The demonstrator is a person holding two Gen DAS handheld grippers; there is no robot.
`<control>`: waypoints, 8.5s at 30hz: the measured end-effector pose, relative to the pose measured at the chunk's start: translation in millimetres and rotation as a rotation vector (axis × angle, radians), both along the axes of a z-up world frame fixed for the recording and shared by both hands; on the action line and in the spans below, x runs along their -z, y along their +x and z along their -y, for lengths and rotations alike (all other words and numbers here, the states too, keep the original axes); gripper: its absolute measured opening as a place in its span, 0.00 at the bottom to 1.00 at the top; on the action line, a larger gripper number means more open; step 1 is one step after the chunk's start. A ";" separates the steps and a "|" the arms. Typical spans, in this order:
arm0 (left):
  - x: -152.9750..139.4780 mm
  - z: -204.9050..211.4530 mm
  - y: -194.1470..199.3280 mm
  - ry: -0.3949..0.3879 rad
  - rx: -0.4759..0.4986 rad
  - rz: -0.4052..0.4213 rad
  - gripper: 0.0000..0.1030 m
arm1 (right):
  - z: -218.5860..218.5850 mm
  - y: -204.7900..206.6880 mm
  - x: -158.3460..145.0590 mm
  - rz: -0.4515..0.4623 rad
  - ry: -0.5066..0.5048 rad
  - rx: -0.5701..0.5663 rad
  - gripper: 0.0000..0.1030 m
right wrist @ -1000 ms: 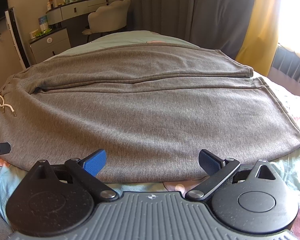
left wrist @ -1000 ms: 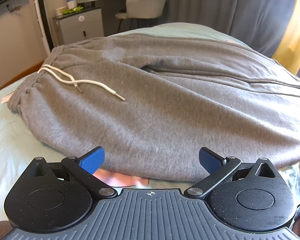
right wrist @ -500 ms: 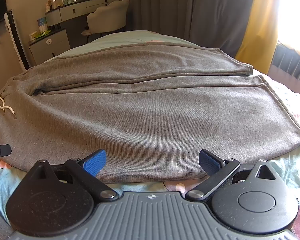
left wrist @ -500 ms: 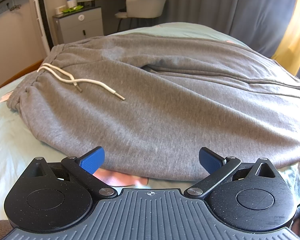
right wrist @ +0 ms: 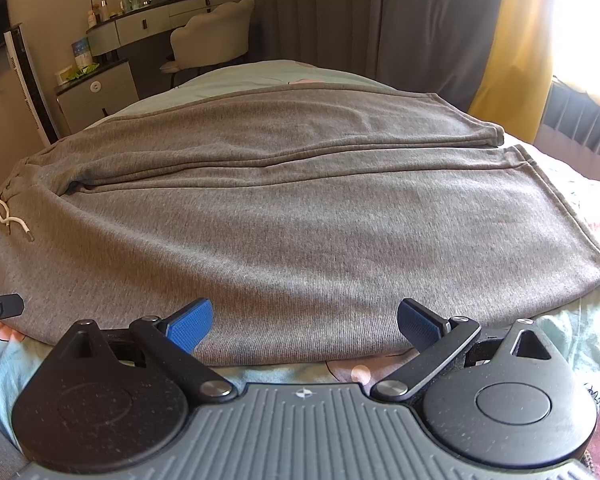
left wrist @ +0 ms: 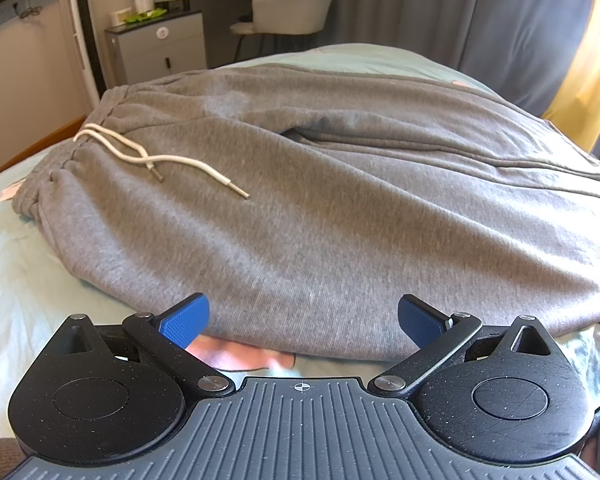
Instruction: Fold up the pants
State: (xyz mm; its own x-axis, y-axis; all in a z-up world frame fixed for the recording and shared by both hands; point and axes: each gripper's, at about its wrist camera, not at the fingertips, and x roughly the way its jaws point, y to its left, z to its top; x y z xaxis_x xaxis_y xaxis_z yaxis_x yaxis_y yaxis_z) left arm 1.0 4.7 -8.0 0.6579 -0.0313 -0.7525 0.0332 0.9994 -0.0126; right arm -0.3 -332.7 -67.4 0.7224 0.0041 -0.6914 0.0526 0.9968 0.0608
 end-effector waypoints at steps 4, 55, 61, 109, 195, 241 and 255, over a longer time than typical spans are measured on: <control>-0.1 -0.2 -0.1 -0.001 0.000 0.000 1.00 | 0.3 -0.1 0.1 -0.001 0.000 0.000 0.96; -4.3 1.2 -3.7 -0.010 0.006 -0.024 1.00 | 9.2 23.2 13.9 -0.130 0.084 0.023 0.96; -16.4 2.9 1.9 -0.027 0.002 -0.043 1.00 | 24.8 50.9 24.4 -0.168 0.112 0.096 0.96; 55.0 -57.1 182.5 -0.089 -0.428 0.275 1.00 | 142.7 479.4 38.8 -0.024 0.228 0.671 0.02; -28.5 -166.4 119.0 -0.276 -0.514 0.080 0.11 | 264.0 14.5 68.4 0.180 0.540 0.642 0.11; 24.7 -19.5 222.7 -0.038 -0.079 0.023 0.03 | 254.3 -2.8 58.8 0.168 0.358 0.702 0.61; 28.8 -19.5 211.1 -0.059 0.084 -0.084 0.55 | 327.4 -15.3 94.7 0.228 0.655 0.751 0.62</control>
